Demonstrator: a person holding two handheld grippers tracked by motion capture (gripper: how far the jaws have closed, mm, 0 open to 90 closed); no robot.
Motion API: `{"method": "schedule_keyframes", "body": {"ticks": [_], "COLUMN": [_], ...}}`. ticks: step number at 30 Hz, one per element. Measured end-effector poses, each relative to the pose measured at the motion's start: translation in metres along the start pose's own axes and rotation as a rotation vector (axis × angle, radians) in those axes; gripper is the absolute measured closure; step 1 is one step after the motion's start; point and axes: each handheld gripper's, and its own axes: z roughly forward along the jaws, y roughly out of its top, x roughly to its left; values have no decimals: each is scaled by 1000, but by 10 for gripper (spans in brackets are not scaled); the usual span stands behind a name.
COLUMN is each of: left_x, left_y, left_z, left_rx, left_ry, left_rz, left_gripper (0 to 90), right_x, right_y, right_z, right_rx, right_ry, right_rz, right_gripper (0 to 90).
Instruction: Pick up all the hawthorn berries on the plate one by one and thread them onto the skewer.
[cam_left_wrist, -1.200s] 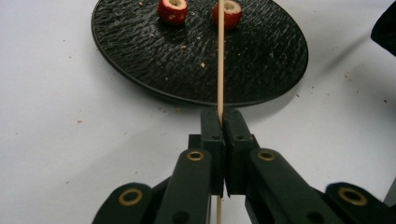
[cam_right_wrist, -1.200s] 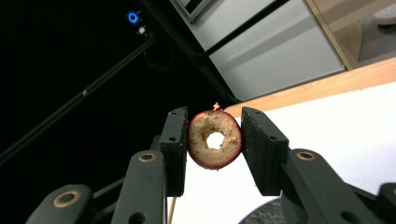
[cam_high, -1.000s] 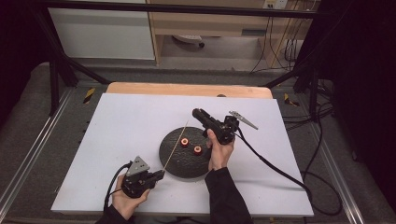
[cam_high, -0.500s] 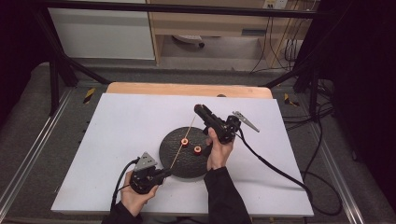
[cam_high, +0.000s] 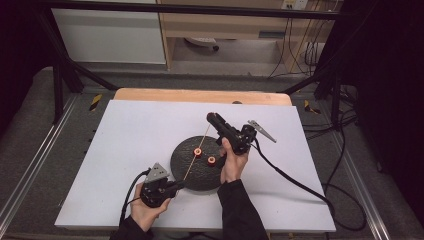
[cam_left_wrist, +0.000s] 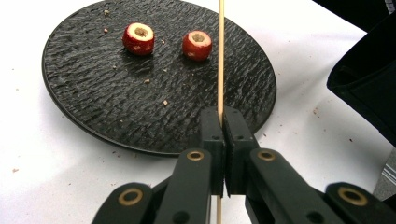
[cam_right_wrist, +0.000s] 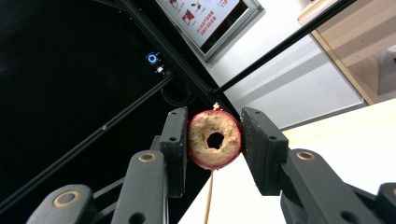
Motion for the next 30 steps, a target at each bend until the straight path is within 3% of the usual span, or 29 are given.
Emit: {"method": "schedule_keyframes", "body": {"ticks": [5,11,23,30], "left_x": [0,0,-7,-6], "left_y": [0,2,4,9], "left_z": [0,1,8,6], "left_rx": [-5,-25,-1,-28], "left_ry": [2,1,-12,-4], "left_rz": [0,-26,-34,-56], "left_gripper": [883,883,883,884], "right_x": [0,1,1,0], "right_y": [-1,-4,-9,-14], "right_z": [0,0,0,-1], "right_rx": [2,4,14,32], "right_ry": [1,4,4,7], "right_rz": [0,5,-11,-18], "right_gripper": [631,631,633,634]}}
